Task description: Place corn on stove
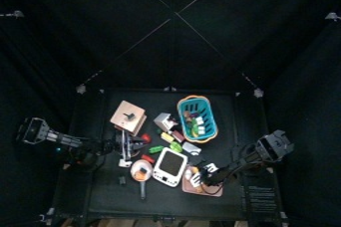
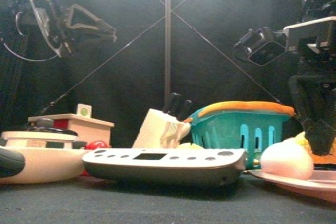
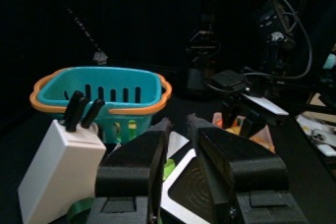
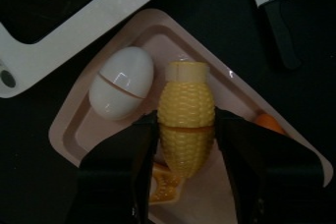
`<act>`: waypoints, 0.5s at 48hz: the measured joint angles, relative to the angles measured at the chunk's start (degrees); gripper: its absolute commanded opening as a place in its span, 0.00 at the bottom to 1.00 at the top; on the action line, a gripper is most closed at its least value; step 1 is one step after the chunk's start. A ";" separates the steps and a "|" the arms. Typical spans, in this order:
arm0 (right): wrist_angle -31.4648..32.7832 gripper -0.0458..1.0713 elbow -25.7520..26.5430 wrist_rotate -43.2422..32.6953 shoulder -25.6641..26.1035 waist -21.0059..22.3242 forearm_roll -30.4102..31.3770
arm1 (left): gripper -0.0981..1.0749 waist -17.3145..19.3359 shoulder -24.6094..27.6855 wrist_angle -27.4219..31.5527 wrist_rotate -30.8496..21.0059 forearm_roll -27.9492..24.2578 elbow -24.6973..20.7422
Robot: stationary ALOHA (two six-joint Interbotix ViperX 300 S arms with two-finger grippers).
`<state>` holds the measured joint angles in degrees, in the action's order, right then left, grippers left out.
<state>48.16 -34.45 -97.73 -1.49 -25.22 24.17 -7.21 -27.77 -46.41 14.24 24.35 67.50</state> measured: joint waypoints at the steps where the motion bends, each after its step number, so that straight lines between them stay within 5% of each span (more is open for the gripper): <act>1: 0.18 0.51 0.26 0.18 0.18 0.09 0.09 | 0.65 0.00 0.00 0.00 0.00 0.00 0.09; 14: 1.58 0.51 5.19 -0.62 1.49 2.02 6.15 | 0.65 0.00 0.00 0.00 0.00 0.09 0.09; 24: -3.96 0.51 10.28 -1.05 -3.43 8.00 10.99 | 0.65 0.00 0.00 0.00 0.00 0.09 0.09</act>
<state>44.21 -24.17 -98.79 -4.92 -17.23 35.16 -7.21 -27.77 -46.41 14.24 24.43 67.59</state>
